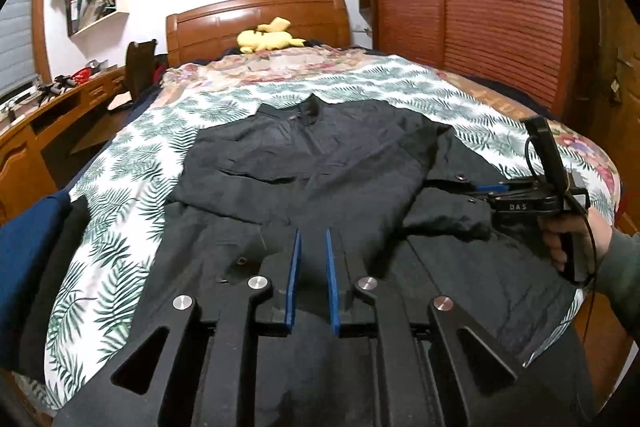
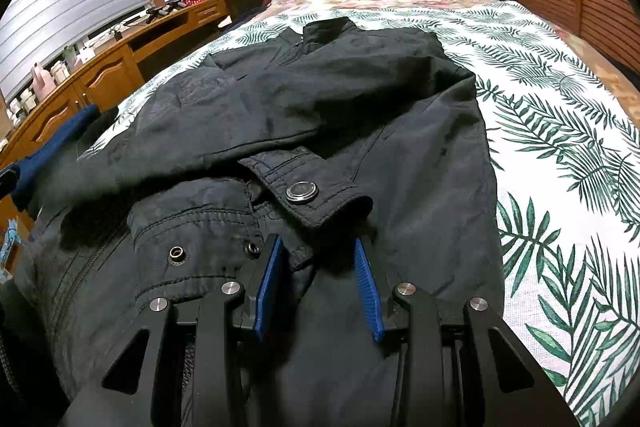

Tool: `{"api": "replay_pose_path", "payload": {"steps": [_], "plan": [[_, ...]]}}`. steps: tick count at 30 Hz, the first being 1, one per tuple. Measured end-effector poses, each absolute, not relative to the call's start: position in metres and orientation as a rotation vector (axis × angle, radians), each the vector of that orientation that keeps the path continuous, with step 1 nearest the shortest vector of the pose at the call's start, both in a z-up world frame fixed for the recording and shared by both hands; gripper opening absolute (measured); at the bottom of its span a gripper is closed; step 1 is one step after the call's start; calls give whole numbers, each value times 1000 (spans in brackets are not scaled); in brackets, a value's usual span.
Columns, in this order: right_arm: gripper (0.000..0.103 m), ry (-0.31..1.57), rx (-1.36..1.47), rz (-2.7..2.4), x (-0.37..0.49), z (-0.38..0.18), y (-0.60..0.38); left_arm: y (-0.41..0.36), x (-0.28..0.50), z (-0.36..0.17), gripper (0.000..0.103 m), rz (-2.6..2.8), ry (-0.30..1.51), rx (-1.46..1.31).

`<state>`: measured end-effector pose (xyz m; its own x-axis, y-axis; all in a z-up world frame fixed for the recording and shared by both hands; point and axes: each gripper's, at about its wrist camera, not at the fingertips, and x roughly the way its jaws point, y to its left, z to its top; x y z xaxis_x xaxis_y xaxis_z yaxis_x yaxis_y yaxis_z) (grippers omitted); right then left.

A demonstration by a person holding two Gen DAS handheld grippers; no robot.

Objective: Fold large clothes

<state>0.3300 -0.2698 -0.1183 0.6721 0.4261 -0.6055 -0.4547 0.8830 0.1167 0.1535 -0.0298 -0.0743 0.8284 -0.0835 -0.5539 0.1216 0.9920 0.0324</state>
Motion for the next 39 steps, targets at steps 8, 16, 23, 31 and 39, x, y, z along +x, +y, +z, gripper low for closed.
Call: {"api": "replay_pose_path", "payload": {"steps": [8,16,23,31,39], "plan": [[38,671,-51,493,331,-119,-270,7,143,-80,45,-76,569,21],[38,671,-56,488,331,-119,-268,41,139,-99,76,-43,608,-2],[38,672,-59,484,332,-119,-267,65,137,-117,76,-22,657,6],[38,668,-72,471,331,-118,-267,90,136,-141,62,2,743,-10],[39,641,-115,406,307,-99,-275,105,115,-153,57,18,779,-39]]}}
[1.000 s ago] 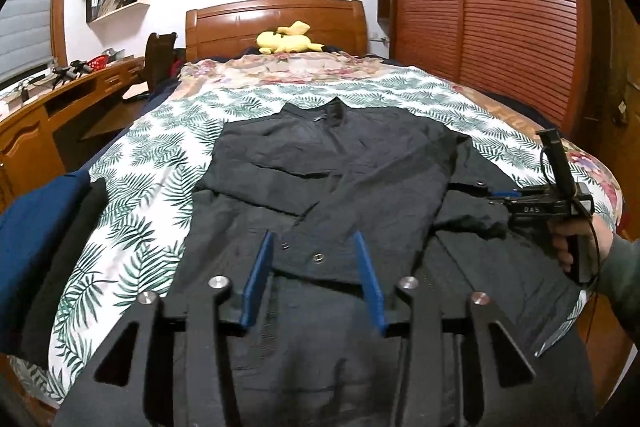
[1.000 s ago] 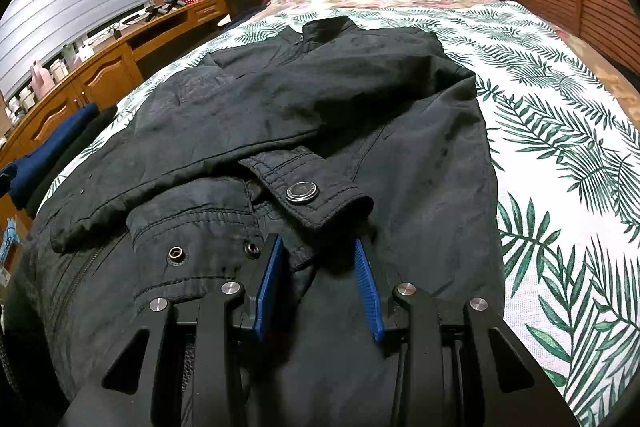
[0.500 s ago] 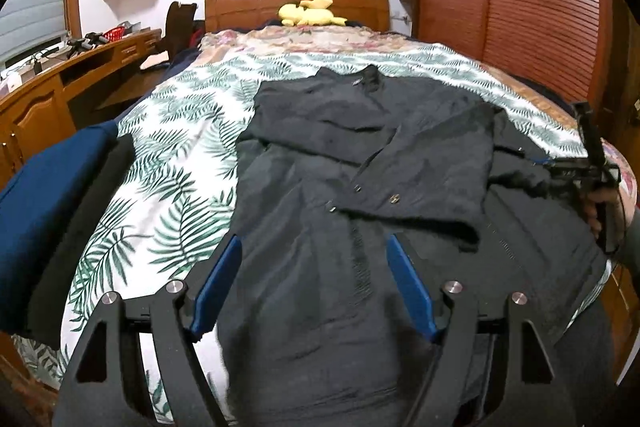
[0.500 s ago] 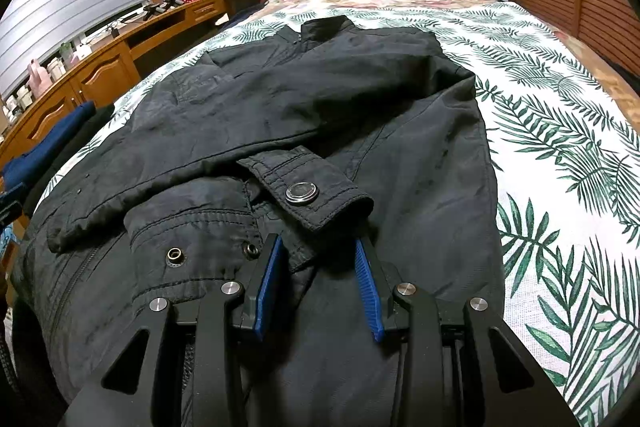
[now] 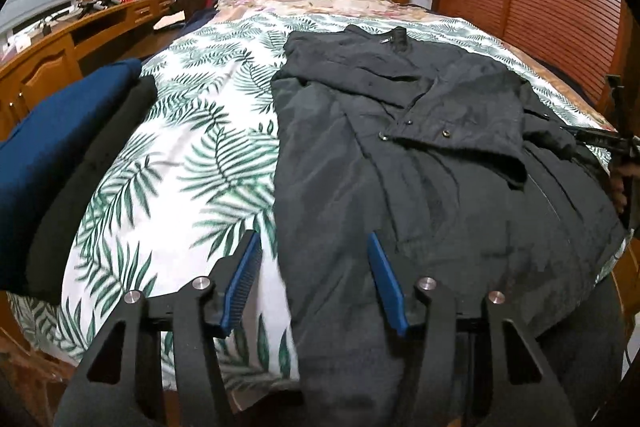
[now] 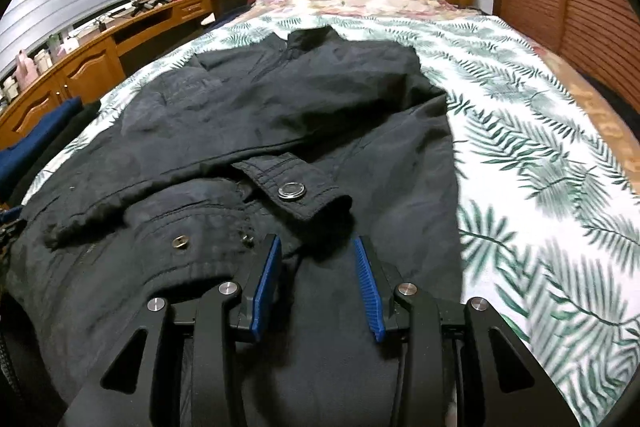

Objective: Fold large clothes

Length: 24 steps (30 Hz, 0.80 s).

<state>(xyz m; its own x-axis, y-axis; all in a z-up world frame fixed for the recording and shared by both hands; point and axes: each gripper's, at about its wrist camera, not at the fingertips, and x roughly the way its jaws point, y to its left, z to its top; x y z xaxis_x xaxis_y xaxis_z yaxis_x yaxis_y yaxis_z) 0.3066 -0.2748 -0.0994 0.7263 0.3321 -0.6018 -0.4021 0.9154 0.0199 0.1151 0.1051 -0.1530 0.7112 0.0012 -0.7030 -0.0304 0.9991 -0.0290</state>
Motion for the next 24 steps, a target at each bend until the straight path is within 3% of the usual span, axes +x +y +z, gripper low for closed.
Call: {"api": "replay_pose_path", "payload": {"steps": [14,24], "plan": [[46,670,-61,319,197,-101,-349,110,106,-157,57,13,794,-42],[46,719,-34,360,187,-111,-348,110,102,-157,57,20,803,-47]]}}
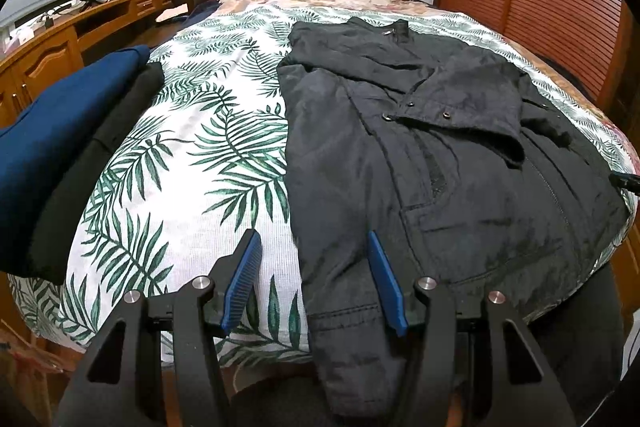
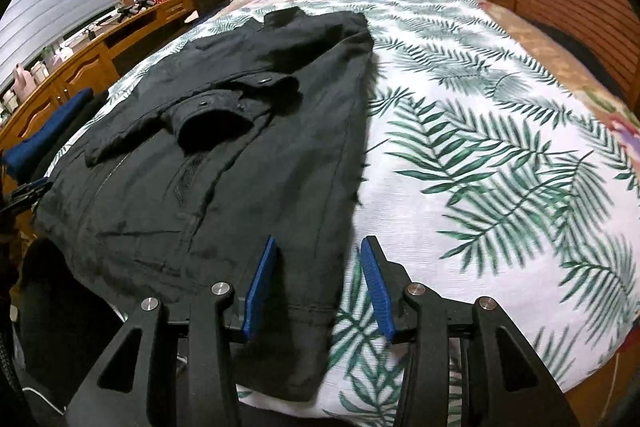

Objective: Fold large clothes

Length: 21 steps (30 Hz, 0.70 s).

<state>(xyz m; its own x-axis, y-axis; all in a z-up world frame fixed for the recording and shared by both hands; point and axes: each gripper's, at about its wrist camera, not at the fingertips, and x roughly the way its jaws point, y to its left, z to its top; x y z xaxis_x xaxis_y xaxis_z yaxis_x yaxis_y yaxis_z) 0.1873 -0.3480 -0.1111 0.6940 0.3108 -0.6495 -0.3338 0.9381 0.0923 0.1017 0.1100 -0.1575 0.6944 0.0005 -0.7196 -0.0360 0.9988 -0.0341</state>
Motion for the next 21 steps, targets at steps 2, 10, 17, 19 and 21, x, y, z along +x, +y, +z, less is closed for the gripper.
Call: {"api": "replay_pose_path", "payload": {"steps": [2,10,17,19,21], "plan": [[46,720,-34,381,187,-110,-345,111,100,-158,57,19,804,-50],[46,668,-27,456,175,-98,-329,113,101,-161,57,16,801,-65],[46,699,-41,417,178,-111,-331,114,99,-161,57,17,799,-76],[46,716,-47,397,180,-115,-330,114,98,-161,57,19,800,-77],[46,723,-61,391,180,-113,-328,114,97,-161,57,21,802,-80]]}}
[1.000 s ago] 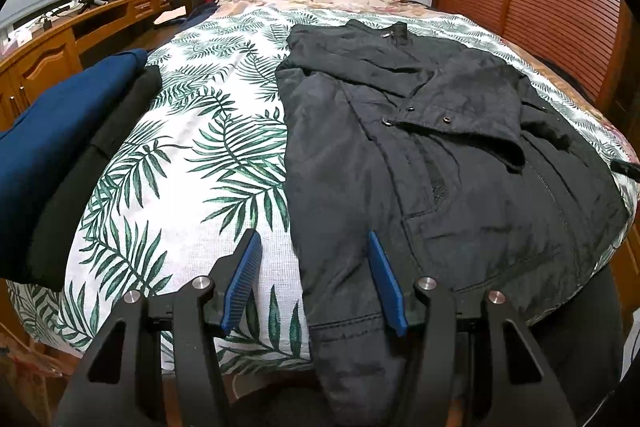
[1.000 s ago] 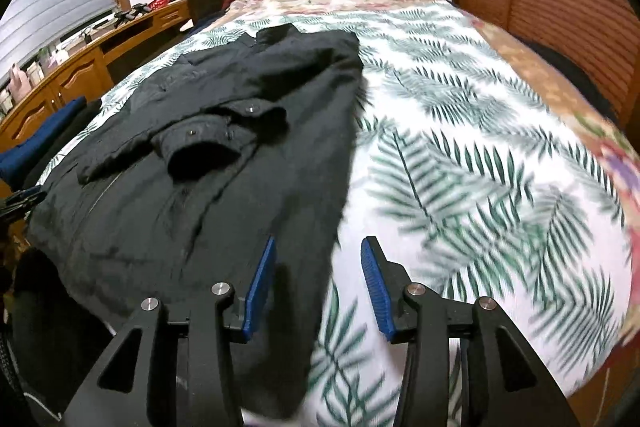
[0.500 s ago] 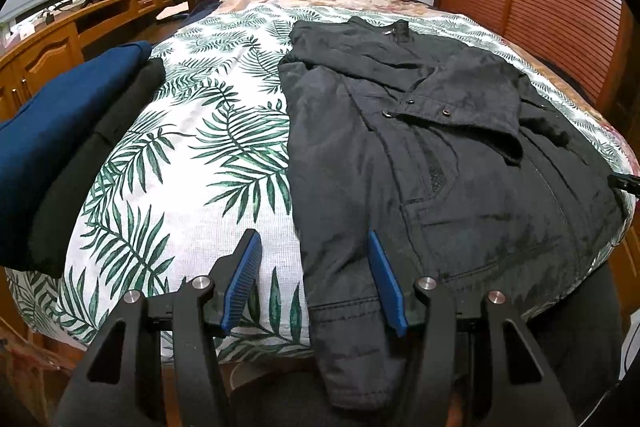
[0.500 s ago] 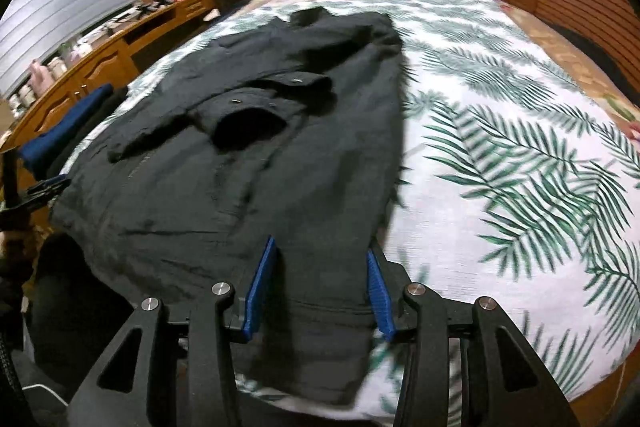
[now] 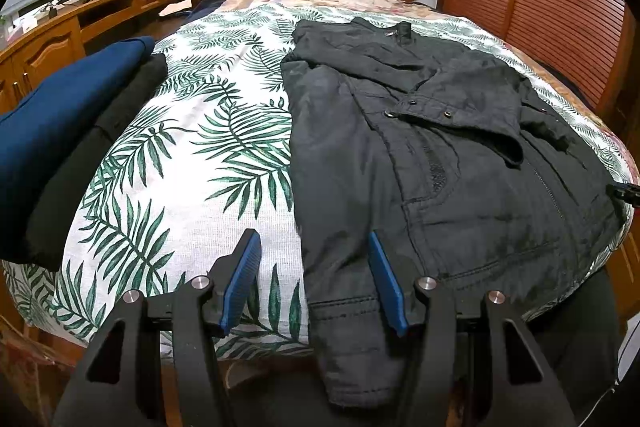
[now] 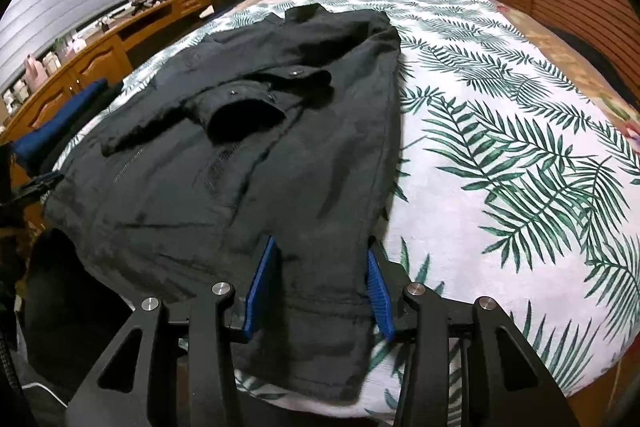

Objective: Fold large clothes

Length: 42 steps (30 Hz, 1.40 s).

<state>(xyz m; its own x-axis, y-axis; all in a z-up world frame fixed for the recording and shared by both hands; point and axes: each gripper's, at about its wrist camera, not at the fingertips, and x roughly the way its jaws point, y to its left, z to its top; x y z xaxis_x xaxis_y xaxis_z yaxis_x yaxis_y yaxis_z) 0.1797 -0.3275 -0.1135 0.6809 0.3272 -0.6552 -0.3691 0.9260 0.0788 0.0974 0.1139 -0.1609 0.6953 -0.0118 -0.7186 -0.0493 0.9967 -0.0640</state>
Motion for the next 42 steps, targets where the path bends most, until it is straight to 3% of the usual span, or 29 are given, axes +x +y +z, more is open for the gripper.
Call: {"api": "replay_pose_path", "payload": {"steps": [5,6,8,10,16,19,21,23,29,42], "plan": [[45,745,-80,387,181,-113,-323,114,91,-160,56,19,787,-108],[42,744,-89,384,181,-113,-321,113,89,-160,54,10,784,-117],[27,722,-119,385,181,-111,-315,111,87,-160,39,-11,782,-131],[25,690,-121,408,178,-104,-313,110,86,-160,38,-25,787,-144],[25,690,-85,434,182,-103,-315,112,90,-168,40,-36,828,-177],[32,750,-44,425,193,-116,-320,111,89,-169,38,-53,833,-181],[32,760,-10,436,197,-117,-323,111,89,-167,22,-59,839,-174],[20,759,-7,445,199,-112,-323,111,88,-160,8,-63,833,-173],[14,585,52,505,184,-61,-330,99,80,-92,6,-91,695,-123],[11,259,80,577,112,78,-346,88,55,72,6,-139,487,19]]}}
